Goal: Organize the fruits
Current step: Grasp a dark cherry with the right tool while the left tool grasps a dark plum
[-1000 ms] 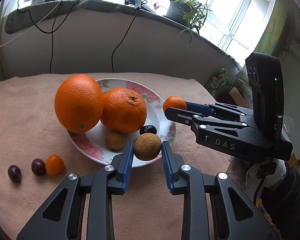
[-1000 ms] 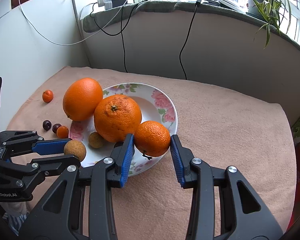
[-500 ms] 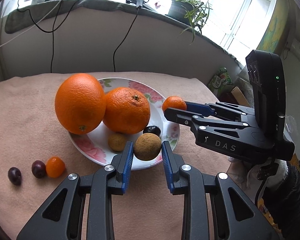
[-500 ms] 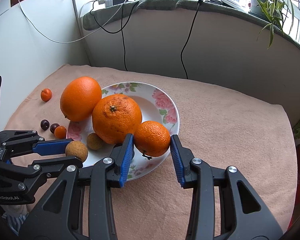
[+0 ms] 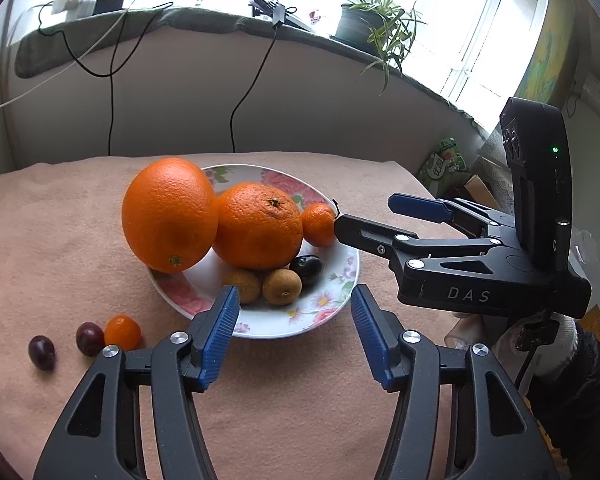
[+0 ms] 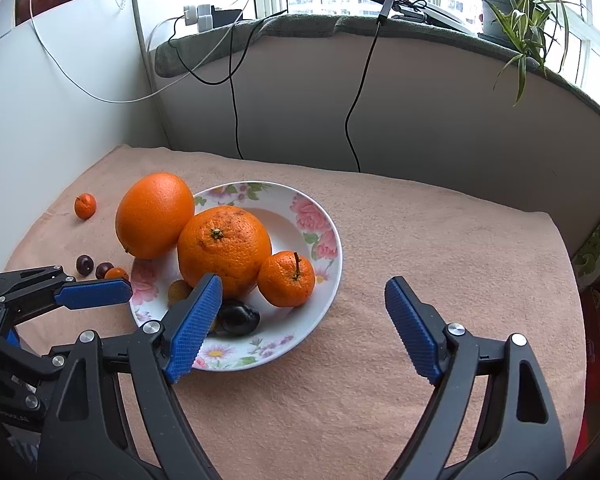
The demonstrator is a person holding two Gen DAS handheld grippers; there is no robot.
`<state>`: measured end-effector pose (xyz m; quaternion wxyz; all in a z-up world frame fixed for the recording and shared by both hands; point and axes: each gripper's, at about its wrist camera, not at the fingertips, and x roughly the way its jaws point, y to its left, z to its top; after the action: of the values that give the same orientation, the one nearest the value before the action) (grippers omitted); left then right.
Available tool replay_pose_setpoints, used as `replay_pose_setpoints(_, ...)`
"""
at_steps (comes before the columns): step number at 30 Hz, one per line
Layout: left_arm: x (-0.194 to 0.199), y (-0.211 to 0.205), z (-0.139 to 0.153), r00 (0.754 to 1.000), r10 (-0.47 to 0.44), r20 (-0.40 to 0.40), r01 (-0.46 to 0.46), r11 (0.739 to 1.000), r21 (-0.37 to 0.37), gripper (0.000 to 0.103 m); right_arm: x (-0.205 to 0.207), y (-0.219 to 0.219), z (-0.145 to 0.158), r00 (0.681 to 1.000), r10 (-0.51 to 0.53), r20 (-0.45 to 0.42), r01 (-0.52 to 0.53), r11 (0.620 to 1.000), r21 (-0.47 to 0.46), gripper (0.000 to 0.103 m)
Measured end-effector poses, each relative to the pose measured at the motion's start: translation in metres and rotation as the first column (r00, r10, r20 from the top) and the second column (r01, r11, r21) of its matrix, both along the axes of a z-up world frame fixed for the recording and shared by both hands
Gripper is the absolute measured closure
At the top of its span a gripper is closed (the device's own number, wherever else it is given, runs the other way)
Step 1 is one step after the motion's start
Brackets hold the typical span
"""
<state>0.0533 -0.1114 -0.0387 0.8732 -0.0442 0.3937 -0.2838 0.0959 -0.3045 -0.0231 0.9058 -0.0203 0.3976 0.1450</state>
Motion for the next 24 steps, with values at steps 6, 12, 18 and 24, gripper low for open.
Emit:
replay_pose_setpoints(6,-0.004,0.002,0.003,1.000,0.014,0.018,-0.014,1.000,0.005,0.024,-0.002,0.000,0.004,1.000,-0.009,0.006,0.009,1.000,0.009,0.014)
replay_pose_setpoints(12,-0.008,0.010,0.004,0.999,0.032,0.026,-0.032,0.999,0.001,0.024,-0.008,0.004,0.013,1.000,-0.006,0.023,0.006,1.000,0.016,0.012)
replay_pose_setpoints(18,-0.012,0.028,0.008,0.997,0.063,0.040,-0.063,0.998,-0.001,0.024,-0.017,0.012,0.021,0.999,0.009,0.032,-0.011,0.999,0.044,0.011)
replay_pose_setpoints(24,-0.010,0.054,0.008,0.992,0.123,0.035,-0.123,0.992,-0.010,0.024,-0.027,0.027,0.032,0.998,0.048,0.048,-0.051,0.996,0.069,0.011)
